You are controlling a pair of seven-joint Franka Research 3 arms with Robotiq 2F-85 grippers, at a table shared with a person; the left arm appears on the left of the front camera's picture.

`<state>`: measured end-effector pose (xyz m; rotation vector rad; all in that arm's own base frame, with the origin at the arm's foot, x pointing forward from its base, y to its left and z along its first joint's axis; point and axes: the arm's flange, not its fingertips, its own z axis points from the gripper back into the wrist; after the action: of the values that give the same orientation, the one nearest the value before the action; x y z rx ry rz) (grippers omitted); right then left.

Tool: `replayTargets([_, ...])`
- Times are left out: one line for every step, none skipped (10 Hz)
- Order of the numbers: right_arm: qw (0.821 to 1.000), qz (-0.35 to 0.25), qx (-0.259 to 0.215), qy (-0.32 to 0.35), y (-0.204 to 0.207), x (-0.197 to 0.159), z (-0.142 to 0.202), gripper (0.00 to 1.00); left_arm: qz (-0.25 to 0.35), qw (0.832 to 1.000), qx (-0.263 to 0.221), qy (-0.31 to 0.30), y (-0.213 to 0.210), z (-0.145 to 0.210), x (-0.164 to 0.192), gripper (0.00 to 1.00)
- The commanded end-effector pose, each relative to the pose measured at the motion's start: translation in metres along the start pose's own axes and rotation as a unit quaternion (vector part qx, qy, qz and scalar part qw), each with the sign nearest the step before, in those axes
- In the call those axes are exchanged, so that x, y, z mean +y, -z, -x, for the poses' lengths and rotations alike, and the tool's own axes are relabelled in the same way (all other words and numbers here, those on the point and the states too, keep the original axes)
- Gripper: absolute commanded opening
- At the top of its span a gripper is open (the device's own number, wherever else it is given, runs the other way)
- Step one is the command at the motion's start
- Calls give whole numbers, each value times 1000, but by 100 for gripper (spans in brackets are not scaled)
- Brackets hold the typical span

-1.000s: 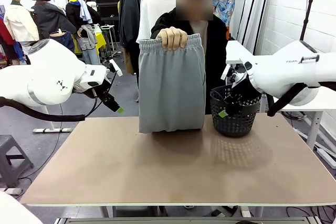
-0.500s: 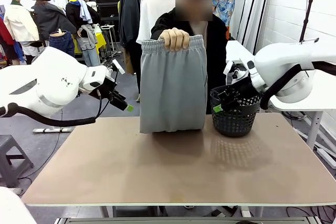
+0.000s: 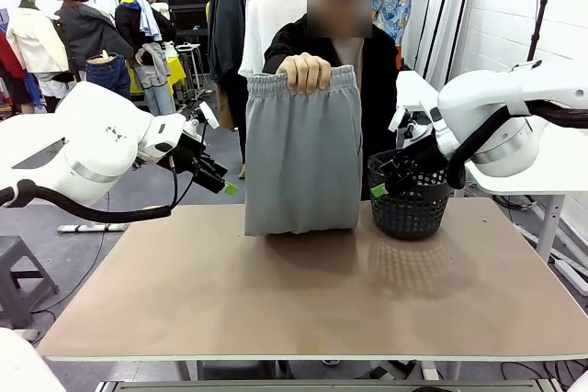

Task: Fold the training pants.
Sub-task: Grab both ends of the Training pants handed by a person.

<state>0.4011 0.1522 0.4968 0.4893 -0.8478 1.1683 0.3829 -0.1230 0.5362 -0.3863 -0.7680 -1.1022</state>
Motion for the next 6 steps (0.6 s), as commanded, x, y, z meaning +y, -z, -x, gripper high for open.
replayTargets([1000,0,0,-2,1,-1,1,100,7,1000,-2,8,1,-2,-2,100])
replayTargets([1000,-7,-24,-3,6,-4,-2,100,10,999,-33,22,7,-2,5,100])
replayTargets([999,-22,-45,-6,16,-7,-4,100,10,998,-56,24,12,0,11,100])
replayTargets([998,-32,-55,-7,22,-7,-4,100,15,998,-63,22,15,0,13,100])
replayTargets([997,-38,-61,-6,24,-5,-3,100,17,997,-71,20,17,2,12,100])
replayTargets([997,-46,-66,-7,28,-6,-2,100,19,997,-78,21,18,2,13,100])
